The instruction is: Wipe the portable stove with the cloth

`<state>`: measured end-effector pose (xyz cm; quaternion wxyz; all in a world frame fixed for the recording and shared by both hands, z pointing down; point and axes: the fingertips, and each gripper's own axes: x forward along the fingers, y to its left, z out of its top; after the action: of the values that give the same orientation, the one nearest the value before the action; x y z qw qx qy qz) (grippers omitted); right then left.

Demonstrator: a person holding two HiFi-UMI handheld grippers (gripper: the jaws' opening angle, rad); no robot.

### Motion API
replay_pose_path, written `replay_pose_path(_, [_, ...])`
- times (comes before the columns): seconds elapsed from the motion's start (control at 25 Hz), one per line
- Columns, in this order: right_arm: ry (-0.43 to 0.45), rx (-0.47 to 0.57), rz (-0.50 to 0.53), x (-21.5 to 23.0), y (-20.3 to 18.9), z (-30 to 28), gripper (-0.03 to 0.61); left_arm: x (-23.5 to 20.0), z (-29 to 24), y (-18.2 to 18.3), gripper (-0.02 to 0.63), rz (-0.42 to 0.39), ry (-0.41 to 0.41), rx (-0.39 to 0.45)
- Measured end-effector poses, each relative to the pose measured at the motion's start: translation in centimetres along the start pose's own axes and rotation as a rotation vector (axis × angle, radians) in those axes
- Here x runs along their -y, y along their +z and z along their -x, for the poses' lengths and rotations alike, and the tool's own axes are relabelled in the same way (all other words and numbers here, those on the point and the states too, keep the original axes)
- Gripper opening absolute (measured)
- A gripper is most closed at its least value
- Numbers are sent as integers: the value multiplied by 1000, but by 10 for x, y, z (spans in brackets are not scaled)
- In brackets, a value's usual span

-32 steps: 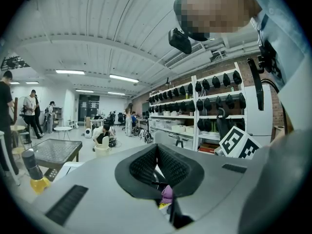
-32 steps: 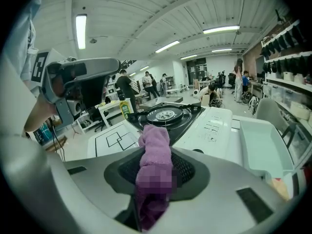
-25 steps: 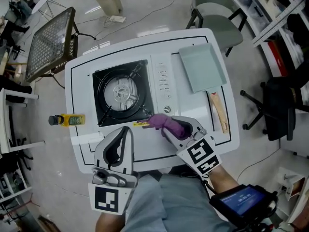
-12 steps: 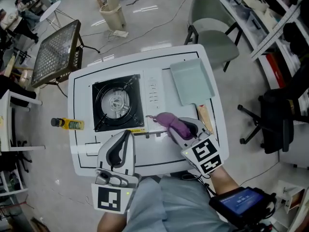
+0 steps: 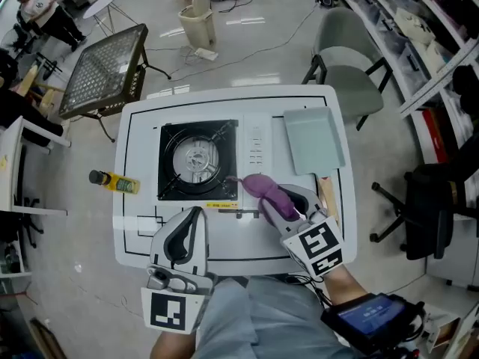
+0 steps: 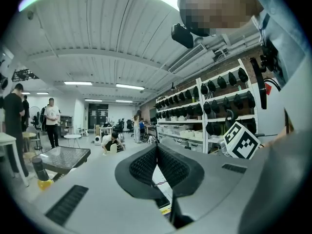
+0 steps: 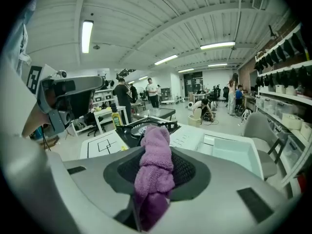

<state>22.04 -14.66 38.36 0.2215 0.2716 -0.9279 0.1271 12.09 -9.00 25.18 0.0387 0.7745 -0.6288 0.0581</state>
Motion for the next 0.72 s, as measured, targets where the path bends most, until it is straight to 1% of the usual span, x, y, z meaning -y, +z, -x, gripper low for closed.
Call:
replay_pose_path(0.12, [-11,-33,-22,-11,-19,-16,144,-21,-1,-16,18,24,-2,-33])
replay_pose_path(0.24, [-48,-50,-35,-16,-34,-29,144,-37,-3,-32,18,43,-17,-76])
replay_pose_path(0.36, [-102,-19,-53,-10,-37,-39,144,-47,-11,-46,18,45,-40,-107])
replay_pose_path(0.44, [-129,6,-63,-5,-35,-44,152,-51,-21,-50,18,41,-57,-107])
replay_pose_path(0.52, [-119,16,-56,-2,-35,-49,180,-52,-28,-55,18,44,-76,-112])
replay_pose_path(0.72, [-49,30,-69,-6,-33,-44,239,-48,-36,-59,18,45,-117,-130])
